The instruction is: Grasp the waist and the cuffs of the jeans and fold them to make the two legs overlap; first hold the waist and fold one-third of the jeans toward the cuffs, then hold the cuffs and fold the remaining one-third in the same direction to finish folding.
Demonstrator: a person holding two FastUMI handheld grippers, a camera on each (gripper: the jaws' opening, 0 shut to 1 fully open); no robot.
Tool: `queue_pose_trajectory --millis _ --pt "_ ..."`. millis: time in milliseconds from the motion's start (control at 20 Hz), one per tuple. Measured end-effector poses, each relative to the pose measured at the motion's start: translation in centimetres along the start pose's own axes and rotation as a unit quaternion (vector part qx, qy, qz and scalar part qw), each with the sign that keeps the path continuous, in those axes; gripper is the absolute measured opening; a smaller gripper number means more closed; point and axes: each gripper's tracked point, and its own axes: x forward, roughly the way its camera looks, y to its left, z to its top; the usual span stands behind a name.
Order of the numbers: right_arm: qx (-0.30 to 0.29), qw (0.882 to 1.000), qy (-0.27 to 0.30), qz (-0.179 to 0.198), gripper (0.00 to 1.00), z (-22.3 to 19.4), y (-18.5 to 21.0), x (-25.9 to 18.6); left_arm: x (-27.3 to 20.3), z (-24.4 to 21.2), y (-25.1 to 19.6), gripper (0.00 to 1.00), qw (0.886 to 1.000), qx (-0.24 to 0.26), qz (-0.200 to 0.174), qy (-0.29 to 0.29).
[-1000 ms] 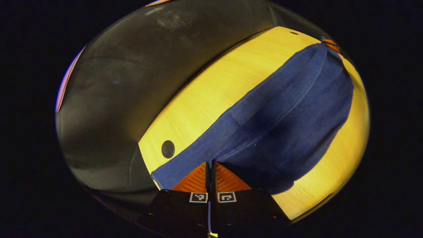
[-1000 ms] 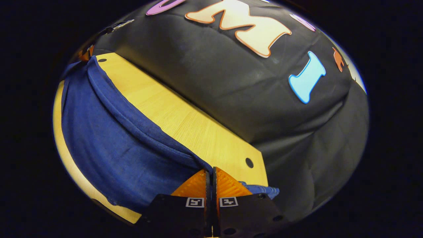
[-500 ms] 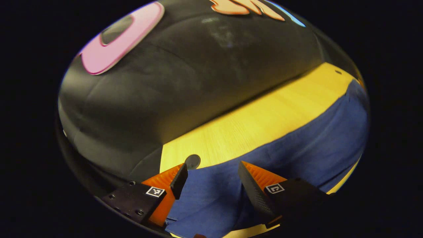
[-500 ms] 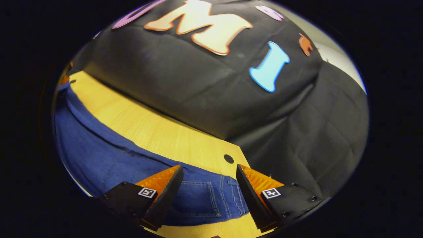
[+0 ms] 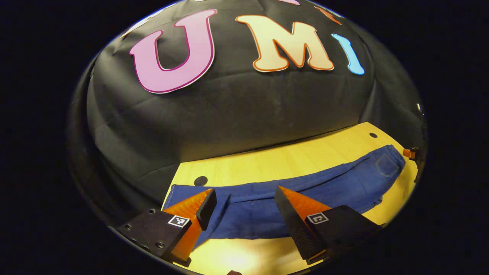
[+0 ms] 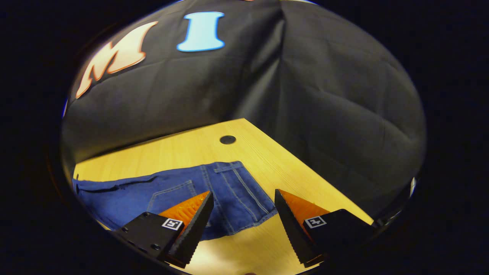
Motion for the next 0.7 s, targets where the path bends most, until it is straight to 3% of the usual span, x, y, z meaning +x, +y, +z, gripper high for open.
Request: queue_pose_trajectory --millis 300,400,450,500,700 --pt "0.056 0.992 0.108 0.030 0.99 -5.3 -1.4 4.2 -4.1 -1.5 -3.9 0.96 0.999 -0.032 0.012 0.016" --pt "0.069 0.992 0.095 0.046 1.00 -4.7 -1.3 5.3 -5.3 -1.4 -4.2 0.96 0.999 -0.034 0.022 0.016" --pt "0.066 0.992 0.085 0.059 0.92 -4.5 -1.2 4.7 -5.7 -1.4 -4.2 0.96 0.999 -0.036 0.027 0.014" --pt "0.067 0.988 0.095 0.101 0.91 -4.8 0.4 4.6 -6.0 -1.3 -4.4 0.95 0.999 -0.039 0.031 0.014" --pt "0.086 0.984 0.096 0.122 0.18 -4.4 0.5 5.2 -7.4 -1.7 -4.2 0.96 0.997 -0.056 0.052 0.017"
